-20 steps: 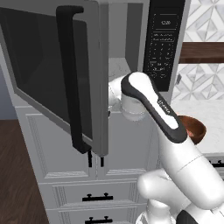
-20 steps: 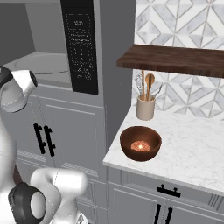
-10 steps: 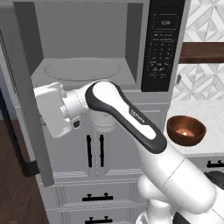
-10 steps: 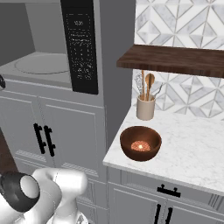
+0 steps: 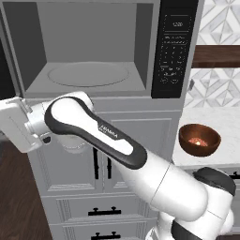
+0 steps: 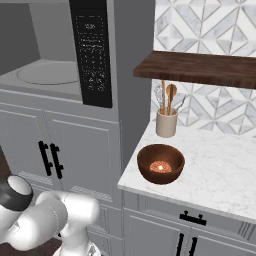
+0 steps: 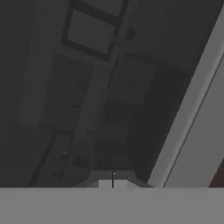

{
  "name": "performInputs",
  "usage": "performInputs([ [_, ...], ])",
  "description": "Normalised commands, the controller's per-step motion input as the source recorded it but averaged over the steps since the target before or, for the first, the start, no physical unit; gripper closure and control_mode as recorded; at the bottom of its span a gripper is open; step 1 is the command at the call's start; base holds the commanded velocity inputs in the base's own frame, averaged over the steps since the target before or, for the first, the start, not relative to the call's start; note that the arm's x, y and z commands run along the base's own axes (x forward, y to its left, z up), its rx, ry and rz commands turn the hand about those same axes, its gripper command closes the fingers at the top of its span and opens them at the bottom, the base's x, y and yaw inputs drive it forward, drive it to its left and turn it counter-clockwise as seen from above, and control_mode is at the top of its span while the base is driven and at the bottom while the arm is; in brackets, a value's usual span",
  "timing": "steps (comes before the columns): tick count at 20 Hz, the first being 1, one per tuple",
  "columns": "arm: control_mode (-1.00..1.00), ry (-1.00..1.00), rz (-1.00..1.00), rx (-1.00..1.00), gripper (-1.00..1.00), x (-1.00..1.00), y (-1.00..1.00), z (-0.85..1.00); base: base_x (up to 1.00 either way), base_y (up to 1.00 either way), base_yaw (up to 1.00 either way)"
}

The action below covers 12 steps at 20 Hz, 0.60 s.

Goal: Open the microwave, place the bowl with waffle inside the microwave, then close the microwave door and turn it on.

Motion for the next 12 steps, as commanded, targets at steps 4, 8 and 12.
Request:
performInputs([
  [4,-1.0,0.0,-0.26,0.0,1.0,0.14,-0.98,-0.01,0.0,0.0,0.0],
  [8,-1.0,0.08,-0.35,-0.09,1.0,0.32,-1.0,-0.05,0.0,0.0,0.0],
  [12,-1.0,0.15,-0.47,-0.08,1.0,0.52,-1.0,-0.04,0.0,0.0,0.0],
])
